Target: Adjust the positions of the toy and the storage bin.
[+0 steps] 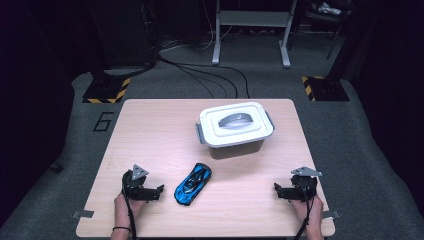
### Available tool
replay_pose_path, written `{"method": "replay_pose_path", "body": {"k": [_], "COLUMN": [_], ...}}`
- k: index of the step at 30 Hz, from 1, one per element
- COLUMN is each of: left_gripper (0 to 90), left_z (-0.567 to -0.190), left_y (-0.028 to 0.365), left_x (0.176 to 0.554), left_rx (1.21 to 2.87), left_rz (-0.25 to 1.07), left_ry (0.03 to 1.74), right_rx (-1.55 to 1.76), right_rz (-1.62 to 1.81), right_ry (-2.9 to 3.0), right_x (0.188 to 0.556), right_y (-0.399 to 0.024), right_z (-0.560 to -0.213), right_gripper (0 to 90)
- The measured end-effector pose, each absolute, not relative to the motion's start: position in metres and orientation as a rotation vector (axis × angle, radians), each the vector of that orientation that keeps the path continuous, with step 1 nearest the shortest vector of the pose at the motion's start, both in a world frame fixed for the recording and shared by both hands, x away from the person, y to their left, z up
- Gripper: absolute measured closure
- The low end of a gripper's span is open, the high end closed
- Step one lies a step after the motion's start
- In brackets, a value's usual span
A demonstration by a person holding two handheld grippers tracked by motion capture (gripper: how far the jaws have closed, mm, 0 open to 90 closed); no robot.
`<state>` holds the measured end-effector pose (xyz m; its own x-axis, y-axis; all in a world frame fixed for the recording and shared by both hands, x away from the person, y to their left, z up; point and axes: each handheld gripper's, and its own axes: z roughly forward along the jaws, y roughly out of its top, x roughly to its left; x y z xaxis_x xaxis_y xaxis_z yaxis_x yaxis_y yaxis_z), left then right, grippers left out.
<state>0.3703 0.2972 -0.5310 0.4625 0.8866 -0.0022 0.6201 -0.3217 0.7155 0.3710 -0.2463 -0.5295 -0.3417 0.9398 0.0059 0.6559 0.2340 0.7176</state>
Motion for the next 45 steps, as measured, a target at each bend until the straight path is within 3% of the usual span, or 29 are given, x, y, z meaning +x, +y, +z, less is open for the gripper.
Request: {"method": "replay_pose_path", "body": {"k": [16,35,45], "left_gripper": [0.6,1.2,0.7], "left_z": [-0.528,-0.480,-0.467], "left_y": [0.290,0.267,0.235], "left_x": [0.368,0.361,0.365], "left_rx": [2.045,2.031,2.053], "left_rz": [0.527,0.516,0.491], "left_ry": [1.270,1.280,1.252], "right_rx": [1.457,1.464,1.466], "right_rz": [0.879,0.884,0.882], "right_ry": [2.081,2.075,2.068], "right_x": [0.372,0.372,0.371], "right_y": [-0.248,-0.248,-0.248], "right_z": [-0.529,-0.529,-0.529], "right_gripper": [0.3,0.9,1.4]}}
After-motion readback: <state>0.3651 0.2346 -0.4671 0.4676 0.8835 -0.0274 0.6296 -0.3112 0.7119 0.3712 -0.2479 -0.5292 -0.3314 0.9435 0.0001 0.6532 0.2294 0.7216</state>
